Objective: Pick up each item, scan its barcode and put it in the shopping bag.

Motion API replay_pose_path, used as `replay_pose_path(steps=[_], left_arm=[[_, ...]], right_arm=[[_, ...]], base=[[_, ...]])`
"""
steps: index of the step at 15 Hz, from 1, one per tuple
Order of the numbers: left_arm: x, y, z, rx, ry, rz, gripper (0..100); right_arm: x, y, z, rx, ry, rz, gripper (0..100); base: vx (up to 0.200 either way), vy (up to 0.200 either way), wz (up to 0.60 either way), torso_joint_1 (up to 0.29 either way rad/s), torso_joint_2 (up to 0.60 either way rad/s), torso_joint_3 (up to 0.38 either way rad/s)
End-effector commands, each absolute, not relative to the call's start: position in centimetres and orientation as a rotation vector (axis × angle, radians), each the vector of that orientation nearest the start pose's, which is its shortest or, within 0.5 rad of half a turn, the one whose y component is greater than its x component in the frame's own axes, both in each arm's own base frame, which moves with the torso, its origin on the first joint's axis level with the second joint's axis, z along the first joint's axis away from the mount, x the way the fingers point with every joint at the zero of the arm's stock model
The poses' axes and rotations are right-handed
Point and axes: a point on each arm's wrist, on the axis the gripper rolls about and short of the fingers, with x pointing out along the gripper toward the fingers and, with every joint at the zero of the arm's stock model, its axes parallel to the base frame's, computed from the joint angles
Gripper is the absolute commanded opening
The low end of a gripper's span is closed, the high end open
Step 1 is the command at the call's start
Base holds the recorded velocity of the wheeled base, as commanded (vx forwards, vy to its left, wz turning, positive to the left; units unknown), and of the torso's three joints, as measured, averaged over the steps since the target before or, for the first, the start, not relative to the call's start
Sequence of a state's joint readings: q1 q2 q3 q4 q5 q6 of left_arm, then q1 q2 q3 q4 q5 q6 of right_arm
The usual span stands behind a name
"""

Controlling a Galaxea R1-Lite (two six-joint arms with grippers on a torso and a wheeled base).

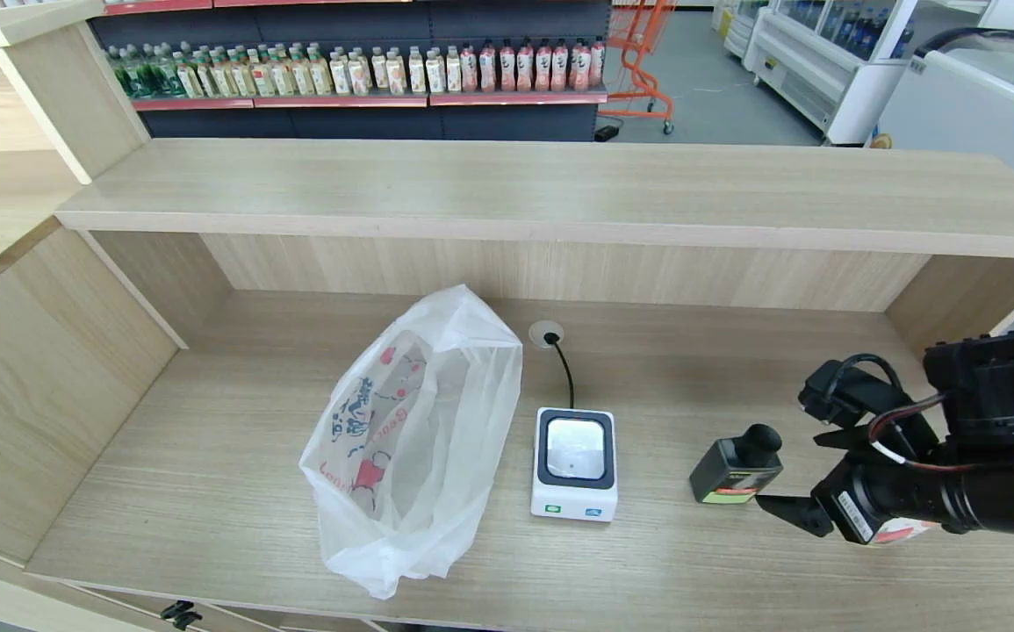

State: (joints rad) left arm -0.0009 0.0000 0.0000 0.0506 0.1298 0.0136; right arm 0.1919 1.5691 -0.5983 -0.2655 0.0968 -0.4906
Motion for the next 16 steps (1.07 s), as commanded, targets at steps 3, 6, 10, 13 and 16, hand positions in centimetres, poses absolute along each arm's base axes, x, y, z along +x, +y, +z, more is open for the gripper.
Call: replay_pose_path(steps=[3, 6, 10, 13, 16], left_arm=[[-2.3, 0.3, 7.0, 0.017, 0.051, 0.128, 100], [-2.3, 0.3, 7.0, 0.017, 0.051, 0.128, 100], [-2.3, 0.3, 7.0, 0.017, 0.051, 0.13, 100], [-2.3, 0.3, 7.0, 0.017, 0.051, 0.13, 100], [-2.3, 0.3, 7.0, 0.017, 0.051, 0.128, 100]], right_arm=[[25.2, 6.1, 10.9, -0.53, 0.642, 0.494, 100], [25.7, 7.1, 10.3, -0.521, 0.624, 0.562, 100], [26.6, 7.4, 9.6, -0.514, 0.594, 0.576, 100], [27.2, 7.8, 9.1, -0.51, 0.566, 0.594, 100], [27.5, 8.0, 8.8, -0.507, 0.559, 0.608, 0]], base=[[0.0, 0.0, 0.0, 0.0, 0.0, 0.0], [0.0, 0.0, 0.0, 0.0, 0.0, 0.0], [0.0, 0.0, 0.0, 0.0, 0.0, 0.0], [0.0, 0.0, 0.0, 0.0, 0.0, 0.0], [0.0, 0.0, 0.0, 0.0, 0.0, 0.0]])
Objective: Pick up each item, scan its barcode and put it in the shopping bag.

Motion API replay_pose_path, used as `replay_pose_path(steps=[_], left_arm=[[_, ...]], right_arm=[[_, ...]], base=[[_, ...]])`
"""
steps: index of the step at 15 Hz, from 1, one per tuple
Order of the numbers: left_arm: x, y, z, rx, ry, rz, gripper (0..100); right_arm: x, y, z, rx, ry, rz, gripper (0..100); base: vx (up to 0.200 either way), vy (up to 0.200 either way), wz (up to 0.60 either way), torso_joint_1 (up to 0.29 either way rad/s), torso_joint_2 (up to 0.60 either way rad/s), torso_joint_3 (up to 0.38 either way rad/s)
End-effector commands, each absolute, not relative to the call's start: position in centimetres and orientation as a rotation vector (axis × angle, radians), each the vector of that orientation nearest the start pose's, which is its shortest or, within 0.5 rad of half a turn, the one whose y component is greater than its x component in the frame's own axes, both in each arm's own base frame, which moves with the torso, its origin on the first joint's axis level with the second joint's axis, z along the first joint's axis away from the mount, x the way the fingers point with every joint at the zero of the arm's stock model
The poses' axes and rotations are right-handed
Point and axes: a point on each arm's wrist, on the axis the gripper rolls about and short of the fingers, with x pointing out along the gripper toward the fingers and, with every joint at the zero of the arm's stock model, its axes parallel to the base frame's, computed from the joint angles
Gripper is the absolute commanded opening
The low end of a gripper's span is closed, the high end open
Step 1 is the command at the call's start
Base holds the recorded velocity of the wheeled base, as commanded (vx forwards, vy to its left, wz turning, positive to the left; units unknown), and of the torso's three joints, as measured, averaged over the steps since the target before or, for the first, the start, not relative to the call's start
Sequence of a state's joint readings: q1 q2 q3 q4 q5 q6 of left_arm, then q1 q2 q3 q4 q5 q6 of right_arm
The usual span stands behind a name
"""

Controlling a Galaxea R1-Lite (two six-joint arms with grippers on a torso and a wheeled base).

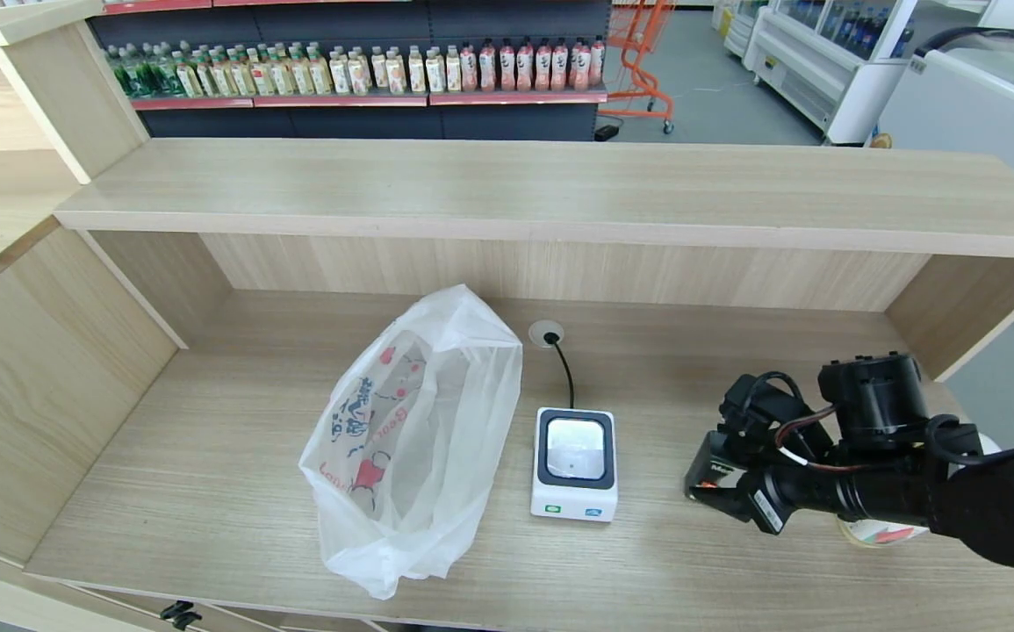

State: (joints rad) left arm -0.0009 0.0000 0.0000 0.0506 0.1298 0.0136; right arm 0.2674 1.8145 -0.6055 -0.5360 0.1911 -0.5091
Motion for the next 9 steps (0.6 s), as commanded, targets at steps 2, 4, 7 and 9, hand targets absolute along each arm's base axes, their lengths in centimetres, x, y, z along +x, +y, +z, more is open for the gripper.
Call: replay_pose_path(steps=[2, 4, 7, 9], left_arm=[[-2.3, 0.3, 7.0, 0.017, 0.051, 0.13, 100], [-2.3, 0.3, 7.0, 0.017, 0.051, 0.13, 100], [-2.3, 0.3, 7.0, 0.017, 0.051, 0.128, 100], [-2.3, 0.3, 7.0, 0.017, 0.051, 0.128, 100]], right_arm=[[27.4, 8.0, 8.8, -0.507, 0.559, 0.608, 0], [26.9, 7.9, 9.4, -0.483, 0.531, 0.605, 0], [25.3, 7.6, 12.9, -0.352, 0.424, 0.607, 0], [23.3, 6.9, 16.7, -0.299, 0.29, 0.578, 0]], base=[[0.0, 0.0, 0.0, 0.0, 0.0, 0.0], [0.0, 0.0, 0.0, 0.0, 0.0, 0.0], [0.0, 0.0, 0.0, 0.0, 0.0, 0.0], [0.0, 0.0, 0.0, 0.0, 0.0, 0.0]])
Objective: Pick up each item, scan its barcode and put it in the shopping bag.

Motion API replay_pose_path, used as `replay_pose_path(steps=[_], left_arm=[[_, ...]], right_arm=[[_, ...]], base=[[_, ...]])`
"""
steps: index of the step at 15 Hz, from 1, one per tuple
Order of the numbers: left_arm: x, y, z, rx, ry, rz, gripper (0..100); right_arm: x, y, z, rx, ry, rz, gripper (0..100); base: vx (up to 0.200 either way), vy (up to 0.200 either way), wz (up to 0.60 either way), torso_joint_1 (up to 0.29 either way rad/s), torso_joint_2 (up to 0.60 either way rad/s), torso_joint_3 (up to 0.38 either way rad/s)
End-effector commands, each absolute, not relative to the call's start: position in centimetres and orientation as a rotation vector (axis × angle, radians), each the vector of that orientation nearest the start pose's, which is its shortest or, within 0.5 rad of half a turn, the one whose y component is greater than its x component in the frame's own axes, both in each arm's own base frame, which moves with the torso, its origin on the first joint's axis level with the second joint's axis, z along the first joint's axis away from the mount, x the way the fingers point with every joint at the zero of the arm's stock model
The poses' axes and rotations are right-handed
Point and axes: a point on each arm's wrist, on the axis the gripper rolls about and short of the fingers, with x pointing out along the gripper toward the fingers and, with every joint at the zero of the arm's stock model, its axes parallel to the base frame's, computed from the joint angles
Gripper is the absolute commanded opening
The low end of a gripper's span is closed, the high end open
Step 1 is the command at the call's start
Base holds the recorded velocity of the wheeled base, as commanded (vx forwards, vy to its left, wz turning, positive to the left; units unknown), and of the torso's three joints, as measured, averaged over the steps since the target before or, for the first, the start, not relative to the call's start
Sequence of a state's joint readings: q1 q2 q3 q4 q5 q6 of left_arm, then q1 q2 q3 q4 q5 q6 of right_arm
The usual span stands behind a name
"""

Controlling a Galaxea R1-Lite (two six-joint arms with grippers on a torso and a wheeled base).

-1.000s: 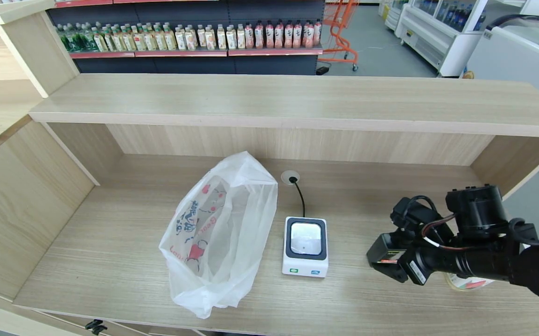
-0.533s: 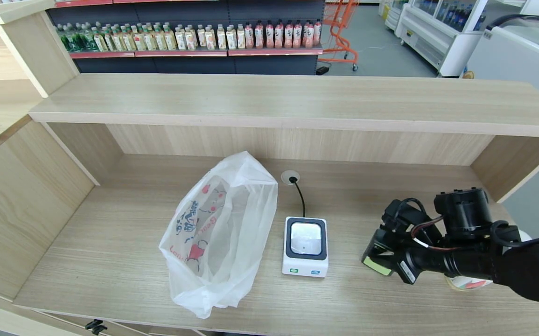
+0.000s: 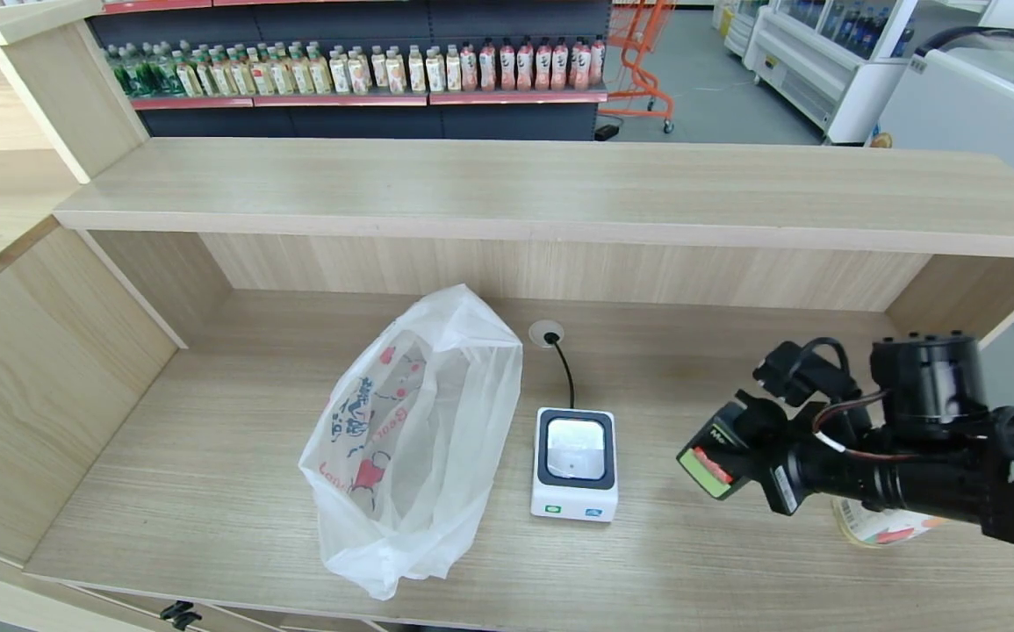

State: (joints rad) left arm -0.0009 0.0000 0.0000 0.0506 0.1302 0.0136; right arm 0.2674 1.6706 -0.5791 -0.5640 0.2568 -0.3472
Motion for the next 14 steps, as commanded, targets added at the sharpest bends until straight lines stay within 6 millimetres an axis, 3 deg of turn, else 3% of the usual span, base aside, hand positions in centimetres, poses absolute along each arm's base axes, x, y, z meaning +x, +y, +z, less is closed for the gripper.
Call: replay_pose_path(steps=[1, 3, 4, 5, 7, 8, 9, 10, 14], left_arm=[[-2.3, 0.3, 7.0, 0.017, 0.051, 0.13, 100], [-2.3, 0.3, 7.0, 0.017, 0.051, 0.13, 100], [-2.3, 0.3, 7.0, 0.017, 0.051, 0.128, 100], [-2.3, 0.3, 7.0, 0.017, 0.051, 0.128, 100], [-2.3, 0.3, 7.0, 0.017, 0.051, 0.13, 100], [-2.3, 0.3, 7.0, 0.017, 0.051, 0.128, 100], [-2.3, 0.3, 7.0, 0.017, 0.051, 0.13, 100], [-2.3, 0.3, 7.0, 0.017, 0.051, 0.128, 100], [-2.3, 0.3, 7.0, 0.017, 0.051, 0.13, 100]], right_arm=[[21.1, 6.3, 18.9, -0.355, 0.176, 0.566, 0], [18.6, 4.9, 19.7, -0.578, 0.061, 0.541, 0], [17.9, 3.7, 19.7, -0.833, -0.02, 0.527, 0], [17.9, 3.5, 19.9, -0.919, -0.071, 0.542, 0], [18.3, 2.8, 20.1, -1.258, -0.35, 0.631, 0], [18.5, 3.4, 19.9, -1.513, -0.644, 0.747, 0], [18.6, 3.8, 19.6, -1.584, -0.739, 0.782, 0], [19.0, 5.7, 18.6, -1.741, -1.009, 0.852, 0], [19.1, 11.4, 16.1, -1.809, -1.448, 0.983, 0]], base=[[0.0, 0.0, 0.0, 0.0, 0.0, 0.0], [0.0, 0.0, 0.0, 0.0, 0.0, 0.0], [0.0, 0.0, 0.0, 0.0, 0.0, 0.0], [0.0, 0.0, 0.0, 0.0, 0.0, 0.0], [0.0, 0.0, 0.0, 0.0, 0.0, 0.0], [0.0, 0.0, 0.0, 0.0, 0.0, 0.0], [0.0, 0.0, 0.0, 0.0, 0.0, 0.0], [0.0, 0.0, 0.0, 0.0, 0.0, 0.0], [0.0, 0.0, 0.0, 0.0, 0.0, 0.0]])
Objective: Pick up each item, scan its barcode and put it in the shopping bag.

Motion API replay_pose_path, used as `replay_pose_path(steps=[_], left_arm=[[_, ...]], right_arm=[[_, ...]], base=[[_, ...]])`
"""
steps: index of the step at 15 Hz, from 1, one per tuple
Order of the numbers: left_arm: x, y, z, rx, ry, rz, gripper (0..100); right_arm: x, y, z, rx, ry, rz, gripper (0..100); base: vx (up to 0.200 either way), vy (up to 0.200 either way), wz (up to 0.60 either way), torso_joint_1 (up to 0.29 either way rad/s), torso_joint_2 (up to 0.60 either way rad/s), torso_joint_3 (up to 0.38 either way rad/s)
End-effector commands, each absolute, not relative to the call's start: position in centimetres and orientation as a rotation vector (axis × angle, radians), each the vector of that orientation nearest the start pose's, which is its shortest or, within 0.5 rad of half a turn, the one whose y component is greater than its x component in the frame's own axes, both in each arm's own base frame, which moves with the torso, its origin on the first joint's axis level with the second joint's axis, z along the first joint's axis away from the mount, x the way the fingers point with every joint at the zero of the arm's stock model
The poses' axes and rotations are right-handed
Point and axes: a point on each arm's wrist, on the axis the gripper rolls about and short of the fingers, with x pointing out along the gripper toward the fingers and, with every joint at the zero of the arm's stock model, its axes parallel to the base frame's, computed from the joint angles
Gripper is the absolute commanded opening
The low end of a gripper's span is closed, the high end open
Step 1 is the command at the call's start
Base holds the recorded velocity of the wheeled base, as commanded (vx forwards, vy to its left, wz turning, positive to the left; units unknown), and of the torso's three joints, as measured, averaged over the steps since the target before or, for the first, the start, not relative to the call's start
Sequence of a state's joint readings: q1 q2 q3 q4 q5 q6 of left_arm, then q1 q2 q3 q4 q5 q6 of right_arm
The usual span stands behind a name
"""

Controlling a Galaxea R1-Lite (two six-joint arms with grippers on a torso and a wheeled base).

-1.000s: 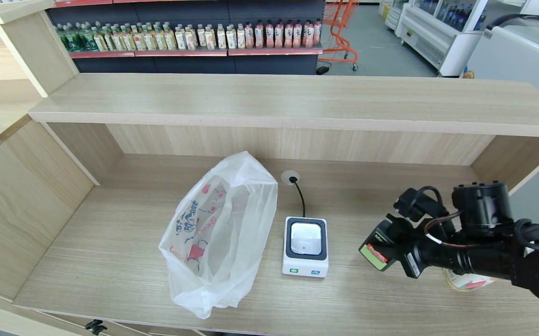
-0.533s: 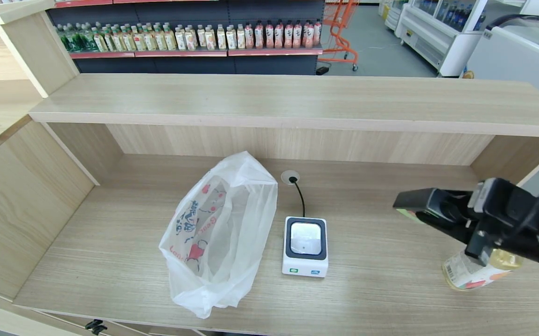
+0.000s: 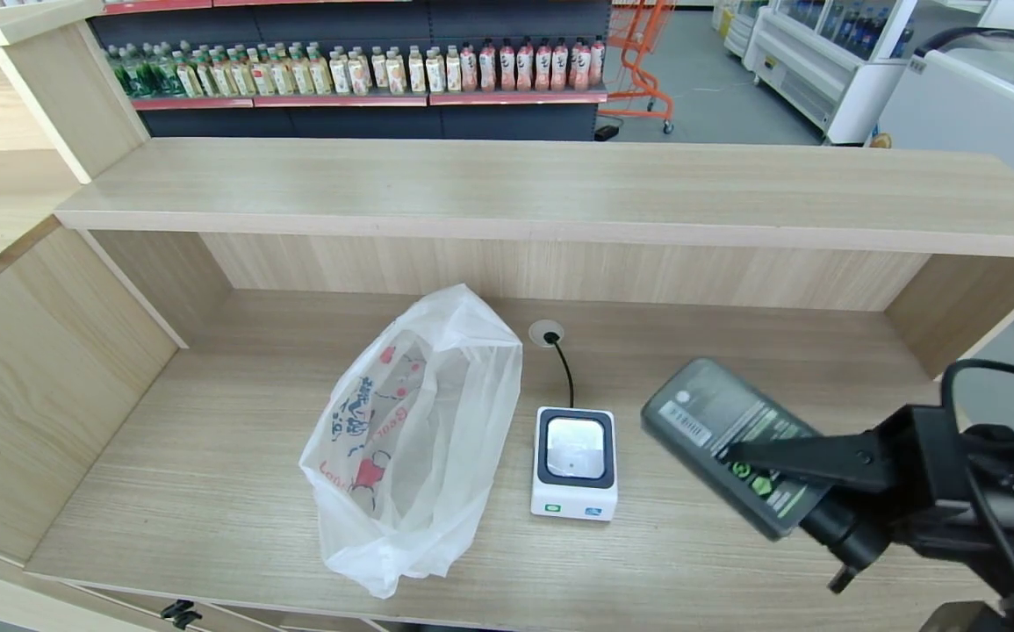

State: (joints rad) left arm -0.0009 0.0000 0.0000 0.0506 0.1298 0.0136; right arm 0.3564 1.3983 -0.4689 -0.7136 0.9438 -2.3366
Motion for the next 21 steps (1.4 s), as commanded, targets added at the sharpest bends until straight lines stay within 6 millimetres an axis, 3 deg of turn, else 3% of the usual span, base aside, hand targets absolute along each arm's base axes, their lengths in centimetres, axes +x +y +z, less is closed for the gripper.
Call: replay_pose_path(steps=[1, 6, 17, 19, 20, 21], left_arm=[[-2.3, 0.3, 7.0, 0.017, 0.051, 0.128, 100], [-2.3, 0.3, 7.0, 0.017, 0.051, 0.128, 100], [-2.3, 0.3, 7.0, 0.017, 0.051, 0.128, 100], [-2.3, 0.3, 7.0, 0.017, 0.051, 0.128, 100], [-2.3, 0.3, 7.0, 0.017, 0.051, 0.13, 100], [-2.3, 0.3, 7.0, 0.017, 0.051, 0.128, 100]], right_arm=[[19.1, 12.1, 15.7, -1.805, -1.485, 1.0, 0], [18.9, 13.4, 14.6, -1.811, -1.706, 0.989, 0], [18.6, 13.2, 15.3, -1.838, -1.741, 0.937, 0], [18.3, 12.5, 17.2, -1.785, -1.655, 0.937, 0], [18.0, 11.6, 18.2, -1.706, -1.521, 0.98, 0], [17.8, 9.8, 19.1, -1.564, -1.215, 1.035, 0]], base=[[0.0, 0.0, 0.0, 0.0, 0.0, 0.0], [0.0, 0.0, 0.0, 0.0, 0.0, 0.0], [0.0, 0.0, 0.0, 0.0, 0.0, 0.0], [0.0, 0.0, 0.0, 0.0, 0.0, 0.0], [0.0, 0.0, 0.0, 0.0, 0.0, 0.0], [0.0, 0.0, 0.0, 0.0, 0.0, 0.0]])
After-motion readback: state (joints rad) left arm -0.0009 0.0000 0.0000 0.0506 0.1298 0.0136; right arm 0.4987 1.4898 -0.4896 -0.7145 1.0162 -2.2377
